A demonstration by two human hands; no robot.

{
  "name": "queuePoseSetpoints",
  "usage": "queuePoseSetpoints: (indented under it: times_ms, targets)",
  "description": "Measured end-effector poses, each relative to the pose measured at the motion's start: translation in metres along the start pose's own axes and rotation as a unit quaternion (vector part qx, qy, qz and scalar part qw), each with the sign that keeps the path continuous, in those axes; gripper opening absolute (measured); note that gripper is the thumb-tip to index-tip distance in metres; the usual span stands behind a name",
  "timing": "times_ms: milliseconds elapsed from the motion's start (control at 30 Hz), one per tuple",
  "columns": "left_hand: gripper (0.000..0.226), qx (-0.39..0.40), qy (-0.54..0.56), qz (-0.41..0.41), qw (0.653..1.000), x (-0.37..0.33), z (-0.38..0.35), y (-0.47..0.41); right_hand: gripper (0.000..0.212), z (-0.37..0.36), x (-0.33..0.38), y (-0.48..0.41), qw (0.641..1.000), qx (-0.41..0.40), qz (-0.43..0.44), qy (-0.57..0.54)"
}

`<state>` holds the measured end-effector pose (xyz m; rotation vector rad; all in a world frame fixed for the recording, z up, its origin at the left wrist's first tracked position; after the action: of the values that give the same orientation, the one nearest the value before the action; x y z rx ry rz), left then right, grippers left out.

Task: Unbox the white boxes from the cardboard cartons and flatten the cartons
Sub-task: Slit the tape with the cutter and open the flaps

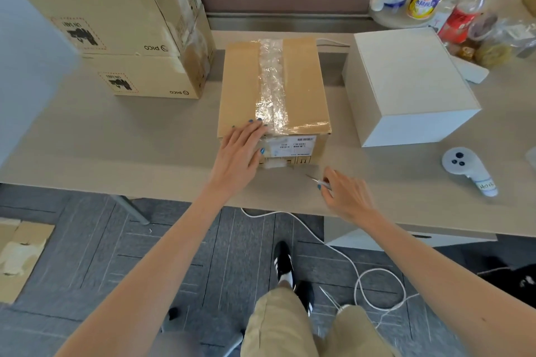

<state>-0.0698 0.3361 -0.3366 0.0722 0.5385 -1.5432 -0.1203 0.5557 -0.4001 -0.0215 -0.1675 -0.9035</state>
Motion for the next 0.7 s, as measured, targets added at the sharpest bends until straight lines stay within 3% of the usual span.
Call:
queuePoseSetpoints:
  times_ms: [233, 533, 700]
  targets:
    - [0.055, -0.007, -0.007, 0.008, 1.0, -0.001, -0.007, 0.003, 0.03, -0.052, -0.007, 0.019, 0.993, 0.08, 0.059, 0.065]
    - [0.057, -0.02, -0.012, 0.004, 1.0, 0.0, -0.008, 0.005, 0.031, -0.057, -0.02, 0.021, 0.996, 0.05, 0.035, 0.07]
    - [0.055, -0.015, -0.012, 0.007, 1.0, 0.0, -0.007, 0.004, 0.042, -0.047, -0.021, 0.023, 0.998, 0.012, 0.028, 0.053]
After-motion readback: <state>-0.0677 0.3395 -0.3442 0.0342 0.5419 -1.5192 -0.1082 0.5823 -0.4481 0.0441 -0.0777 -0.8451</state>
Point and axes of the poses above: each hand's wrist, its own y-axis away from the middle knuckle, its own z-axis out of the back of the hand, x = y × z, the point moved 8 cm from there along -y, towards the middle knuckle, and after that the axes turned 6 degrees about y, right-handed, at the moved point
